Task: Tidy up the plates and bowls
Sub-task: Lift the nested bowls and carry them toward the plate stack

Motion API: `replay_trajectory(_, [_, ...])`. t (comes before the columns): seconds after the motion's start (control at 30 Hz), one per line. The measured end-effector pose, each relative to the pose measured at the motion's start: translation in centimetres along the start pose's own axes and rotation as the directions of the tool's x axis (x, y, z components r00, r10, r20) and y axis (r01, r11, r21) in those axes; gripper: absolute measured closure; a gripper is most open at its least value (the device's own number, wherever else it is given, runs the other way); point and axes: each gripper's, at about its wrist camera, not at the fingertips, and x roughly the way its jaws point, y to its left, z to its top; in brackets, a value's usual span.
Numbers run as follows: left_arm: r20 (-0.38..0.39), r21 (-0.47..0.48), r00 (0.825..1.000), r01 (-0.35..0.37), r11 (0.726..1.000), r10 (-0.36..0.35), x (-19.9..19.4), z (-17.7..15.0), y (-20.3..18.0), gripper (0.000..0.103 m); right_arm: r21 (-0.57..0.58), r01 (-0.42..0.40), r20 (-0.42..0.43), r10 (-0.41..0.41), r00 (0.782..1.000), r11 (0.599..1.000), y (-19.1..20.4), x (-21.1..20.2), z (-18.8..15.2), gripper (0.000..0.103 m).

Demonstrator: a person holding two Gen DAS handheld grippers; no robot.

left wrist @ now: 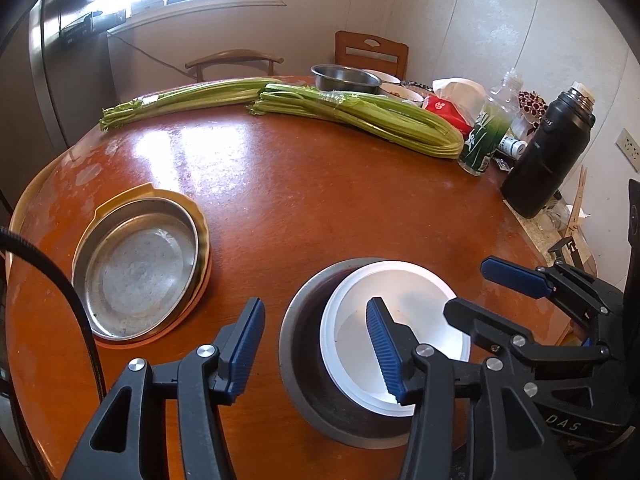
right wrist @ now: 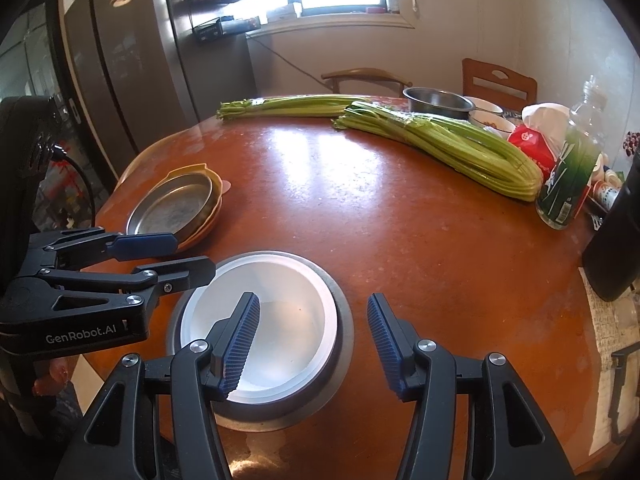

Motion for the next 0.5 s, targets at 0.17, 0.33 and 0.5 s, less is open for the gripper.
replay_trajectory(0.17, [-0.014,-0.011,1.0,-0.004,1.0,0.004,0.4,0.1,0.4,0.049,0.009,0.001,-0.003,-0.001,1.0,1.0,-0.4,0.2,0.2,0.045])
replay_trajectory(0.33, [-0.042,-0.029,0.999,0.01,1.0,-0.011,1.2,0.0,1.1,0.049,0.035,-0.008,-0.024,0.009,1.0,0.999,-1.1,0.9,0.1,0.044])
replay_trajectory(0.5, [-0.059,-0.021,0.998,0.023,1.0,-0.024,1.6,-0.4,1.0,0.049,0.058,-0.022,-0.043,0.024,0.999,0.998,-1.5,1.3,-0.2,0.044])
